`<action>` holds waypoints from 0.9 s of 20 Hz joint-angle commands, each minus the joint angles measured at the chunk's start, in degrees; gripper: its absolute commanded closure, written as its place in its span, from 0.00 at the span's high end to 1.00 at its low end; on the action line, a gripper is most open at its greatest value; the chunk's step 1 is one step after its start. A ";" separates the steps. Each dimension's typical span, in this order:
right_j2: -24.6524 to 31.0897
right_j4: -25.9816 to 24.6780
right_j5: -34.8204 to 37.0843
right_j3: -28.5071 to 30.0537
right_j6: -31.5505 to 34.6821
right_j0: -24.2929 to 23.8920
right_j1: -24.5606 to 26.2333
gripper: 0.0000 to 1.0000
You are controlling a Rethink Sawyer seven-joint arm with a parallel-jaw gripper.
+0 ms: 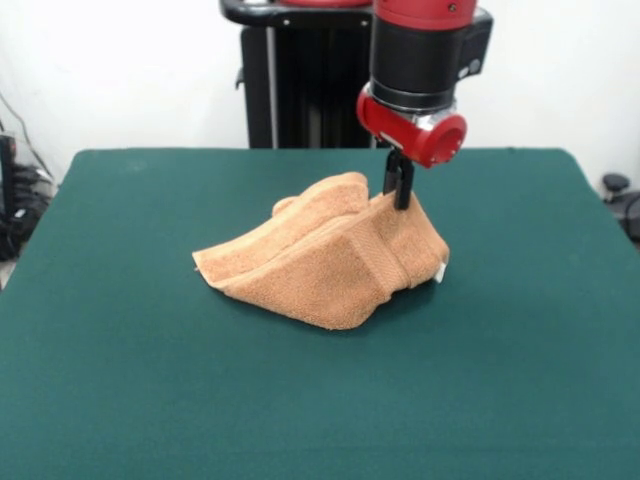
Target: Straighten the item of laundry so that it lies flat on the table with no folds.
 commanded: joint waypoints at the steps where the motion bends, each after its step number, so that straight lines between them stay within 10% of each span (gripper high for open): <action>1: 6.53 -2.65 -2.44 0.31 0.69 -0.53 2.75 0.00; 18: 5.08 -4.30 7.55 -6.04 -0.07 1.16 3.62 0.00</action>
